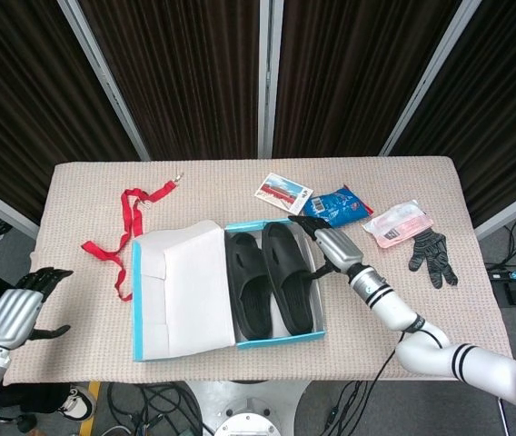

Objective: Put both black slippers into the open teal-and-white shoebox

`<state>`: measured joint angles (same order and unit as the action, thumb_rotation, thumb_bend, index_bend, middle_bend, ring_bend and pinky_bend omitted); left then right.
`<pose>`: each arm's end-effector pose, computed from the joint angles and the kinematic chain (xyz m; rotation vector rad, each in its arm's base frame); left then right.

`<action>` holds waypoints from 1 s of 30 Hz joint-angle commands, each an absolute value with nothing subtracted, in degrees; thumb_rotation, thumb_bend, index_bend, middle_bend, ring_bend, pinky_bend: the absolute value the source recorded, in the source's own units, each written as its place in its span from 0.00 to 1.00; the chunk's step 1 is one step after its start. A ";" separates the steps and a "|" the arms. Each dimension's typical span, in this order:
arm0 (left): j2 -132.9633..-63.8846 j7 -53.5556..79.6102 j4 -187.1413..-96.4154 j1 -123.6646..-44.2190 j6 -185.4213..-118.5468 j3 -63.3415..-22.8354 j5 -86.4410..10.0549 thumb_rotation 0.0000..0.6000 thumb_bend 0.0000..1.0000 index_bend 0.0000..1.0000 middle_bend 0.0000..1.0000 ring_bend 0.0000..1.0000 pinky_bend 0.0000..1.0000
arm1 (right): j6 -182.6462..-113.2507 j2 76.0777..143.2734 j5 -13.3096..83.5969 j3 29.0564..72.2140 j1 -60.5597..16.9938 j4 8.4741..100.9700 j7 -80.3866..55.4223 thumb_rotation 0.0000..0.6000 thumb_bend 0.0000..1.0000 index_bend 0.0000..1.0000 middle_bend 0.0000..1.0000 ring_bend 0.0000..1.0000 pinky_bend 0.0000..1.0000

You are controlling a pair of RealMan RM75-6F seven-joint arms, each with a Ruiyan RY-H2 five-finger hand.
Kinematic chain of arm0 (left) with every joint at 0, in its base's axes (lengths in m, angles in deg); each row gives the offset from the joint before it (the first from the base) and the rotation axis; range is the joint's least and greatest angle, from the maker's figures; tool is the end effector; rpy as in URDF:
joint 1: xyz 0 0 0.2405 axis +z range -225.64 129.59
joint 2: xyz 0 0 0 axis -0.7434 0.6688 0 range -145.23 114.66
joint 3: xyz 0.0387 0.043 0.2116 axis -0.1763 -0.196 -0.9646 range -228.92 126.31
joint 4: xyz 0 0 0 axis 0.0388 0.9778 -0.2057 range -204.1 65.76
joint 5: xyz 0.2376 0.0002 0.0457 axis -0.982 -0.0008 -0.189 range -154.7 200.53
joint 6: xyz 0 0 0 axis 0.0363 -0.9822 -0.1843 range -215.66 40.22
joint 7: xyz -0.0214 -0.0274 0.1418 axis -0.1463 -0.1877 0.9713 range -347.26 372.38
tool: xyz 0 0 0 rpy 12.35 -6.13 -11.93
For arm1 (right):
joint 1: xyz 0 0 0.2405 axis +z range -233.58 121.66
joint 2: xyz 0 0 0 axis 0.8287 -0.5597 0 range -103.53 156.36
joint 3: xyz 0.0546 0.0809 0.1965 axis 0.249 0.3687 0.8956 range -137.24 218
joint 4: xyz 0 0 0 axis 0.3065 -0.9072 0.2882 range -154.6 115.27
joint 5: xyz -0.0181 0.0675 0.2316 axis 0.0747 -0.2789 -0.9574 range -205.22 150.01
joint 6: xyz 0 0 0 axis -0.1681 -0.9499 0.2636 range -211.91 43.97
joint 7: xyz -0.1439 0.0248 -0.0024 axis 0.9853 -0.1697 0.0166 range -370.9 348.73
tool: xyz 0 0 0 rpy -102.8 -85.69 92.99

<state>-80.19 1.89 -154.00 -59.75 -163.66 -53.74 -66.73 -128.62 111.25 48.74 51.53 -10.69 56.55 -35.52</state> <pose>-0.3082 0.1965 0.0892 -1.6002 -1.0438 -0.8805 -0.1325 -0.3634 -0.0335 1.8157 -1.4392 1.1776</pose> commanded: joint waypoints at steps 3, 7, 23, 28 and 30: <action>-80.03 2.11 -154.34 -59.78 -163.78 -53.68 -66.81 1.00 0.08 0.15 0.16 0.11 0.18 | -132.32 108.08 49.90 53.78 -11.19 61.88 -36.31 1.00 0.00 0.00 0.04 0.00 0.00; -79.95 2.28 -154.61 -59.84 -163.89 -53.59 -66.88 1.00 0.08 0.15 0.16 0.11 0.18 | -134.21 105.38 50.26 55.34 -11.21 66.63 -35.33 1.00 0.00 0.00 0.05 0.00 0.00; -80.16 2.36 -154.31 -59.65 -163.89 -53.54 -66.44 1.00 0.08 0.16 0.16 0.11 0.18 | -135.22 113.37 42.42 56.27 -7.27 60.59 -17.70 1.00 0.03 0.00 0.05 0.00 0.00; -80.26 1.63 -153.72 -59.48 -164.12 -53.52 -66.39 1.00 0.08 0.15 0.16 0.11 0.18 | -137.39 117.25 43.06 55.27 -6.79 57.19 -13.04 1.00 0.03 0.00 0.05 0.00 0.00; -80.31 1.32 -153.47 -59.43 -164.16 -53.52 -66.36 1.00 0.08 0.16 0.16 0.11 0.18 | -137.80 118.22 43.11 55.07 -6.62 56.11 -11.64 1.00 0.03 0.00 0.05 0.00 0.00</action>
<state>-80.29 1.39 -153.54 -59.45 -164.14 -53.53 -66.37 -137.17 117.25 43.07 55.45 -6.94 57.02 -12.76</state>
